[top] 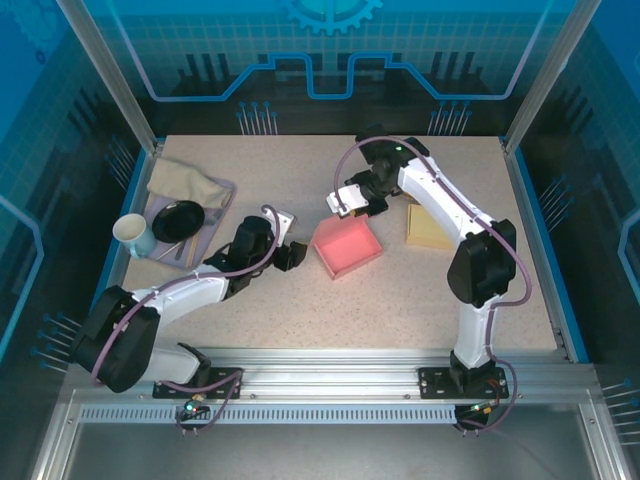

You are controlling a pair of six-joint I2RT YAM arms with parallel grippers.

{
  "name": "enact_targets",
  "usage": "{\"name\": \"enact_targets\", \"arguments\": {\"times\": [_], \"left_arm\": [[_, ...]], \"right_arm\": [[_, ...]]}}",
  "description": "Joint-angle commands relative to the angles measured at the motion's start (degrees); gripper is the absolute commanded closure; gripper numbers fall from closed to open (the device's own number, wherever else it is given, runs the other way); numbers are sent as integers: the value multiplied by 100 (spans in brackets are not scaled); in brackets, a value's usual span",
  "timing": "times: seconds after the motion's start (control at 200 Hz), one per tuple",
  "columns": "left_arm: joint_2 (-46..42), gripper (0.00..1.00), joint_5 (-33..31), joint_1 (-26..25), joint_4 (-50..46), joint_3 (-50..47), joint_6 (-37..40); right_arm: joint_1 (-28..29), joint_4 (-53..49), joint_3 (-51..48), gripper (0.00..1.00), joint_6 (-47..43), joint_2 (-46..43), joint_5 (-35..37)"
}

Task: Fold the paper box

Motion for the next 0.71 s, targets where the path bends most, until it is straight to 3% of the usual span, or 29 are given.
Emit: {"name": "enact_targets", "arguments": {"times": [0.0,0.26,0.7], "left_arm": [[-17,35,182,-2,50,264,248],[-88,35,799,-70,17,396,203],[92,36,1274,-253,-210,816,265]], "right_arm": [[-68,-389,182,93,-123,-221,-337],[-13,-593,385,94,-108,-275,-521],[90,-793,607,95,21,-195,-731]]}}
